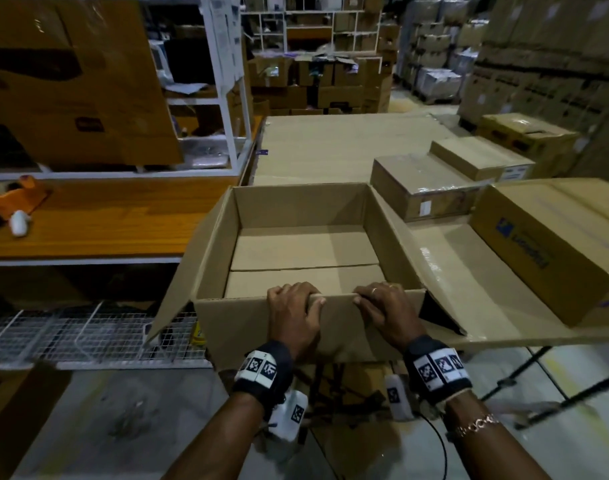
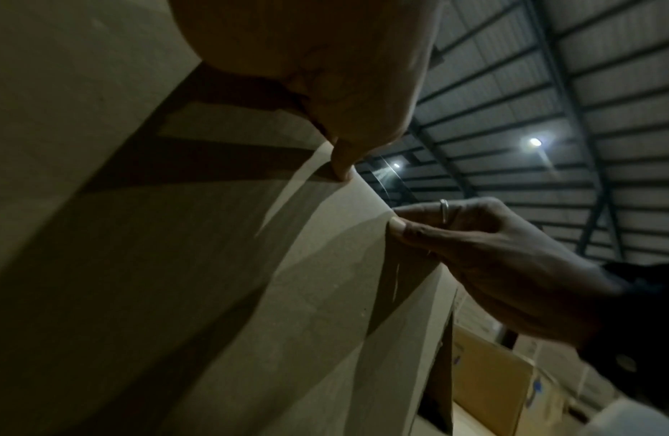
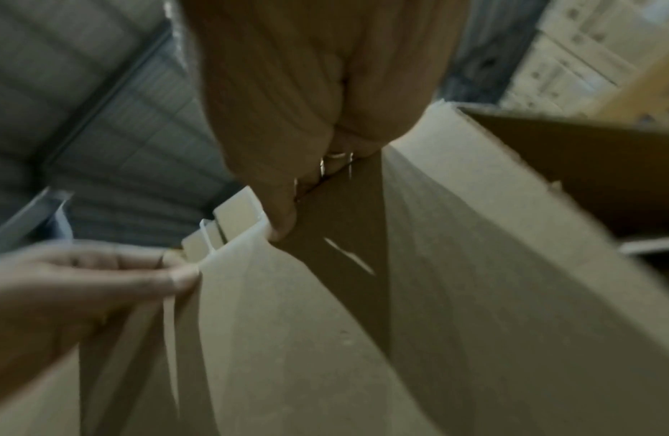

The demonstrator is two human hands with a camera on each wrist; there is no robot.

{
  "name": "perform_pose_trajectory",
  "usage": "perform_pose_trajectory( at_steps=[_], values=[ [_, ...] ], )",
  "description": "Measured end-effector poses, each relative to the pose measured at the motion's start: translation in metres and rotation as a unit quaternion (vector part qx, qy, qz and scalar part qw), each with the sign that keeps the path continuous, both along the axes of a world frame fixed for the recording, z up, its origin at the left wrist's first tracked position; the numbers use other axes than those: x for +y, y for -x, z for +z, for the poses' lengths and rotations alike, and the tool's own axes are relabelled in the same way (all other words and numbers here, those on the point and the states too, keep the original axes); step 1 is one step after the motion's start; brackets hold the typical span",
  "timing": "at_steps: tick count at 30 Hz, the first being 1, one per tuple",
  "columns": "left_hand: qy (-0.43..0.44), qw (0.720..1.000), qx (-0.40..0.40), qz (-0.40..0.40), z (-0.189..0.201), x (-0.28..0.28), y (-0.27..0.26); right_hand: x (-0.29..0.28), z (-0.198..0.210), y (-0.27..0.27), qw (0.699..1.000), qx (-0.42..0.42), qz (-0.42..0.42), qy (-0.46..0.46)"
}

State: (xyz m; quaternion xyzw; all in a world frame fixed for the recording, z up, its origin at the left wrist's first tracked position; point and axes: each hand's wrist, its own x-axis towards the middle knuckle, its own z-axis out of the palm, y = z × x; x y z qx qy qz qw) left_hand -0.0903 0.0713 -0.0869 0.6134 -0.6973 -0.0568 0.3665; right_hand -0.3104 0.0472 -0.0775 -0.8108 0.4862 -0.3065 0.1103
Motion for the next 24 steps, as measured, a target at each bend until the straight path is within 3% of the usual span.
perform_pose_trajectory(
  at_steps=[6,17,21,24],
  values=[
    [-0.052,0.997,-0.035,-0.052,0.004,-0.003,0.019,0.001,0.011,0.019,0.999,0.033,0.007,-0.027],
    [-0.014,0.999,-0.011,-0.045,0.003,-0.003,0.02,0.003,0.008,0.014,0.999,-0.003,-0.043,0.003],
    [-0.009,0.998,-0.012,-0.06,0.001,0.004,0.017,0.017,0.007,0.012,0.998,0.049,-0.04,0.005],
    [-0.015,0.997,0.032,-0.075,0.01,0.007,0.019,0.027,0.014,0.019,0.999,0.029,-0.026,-0.015]
  ],
)
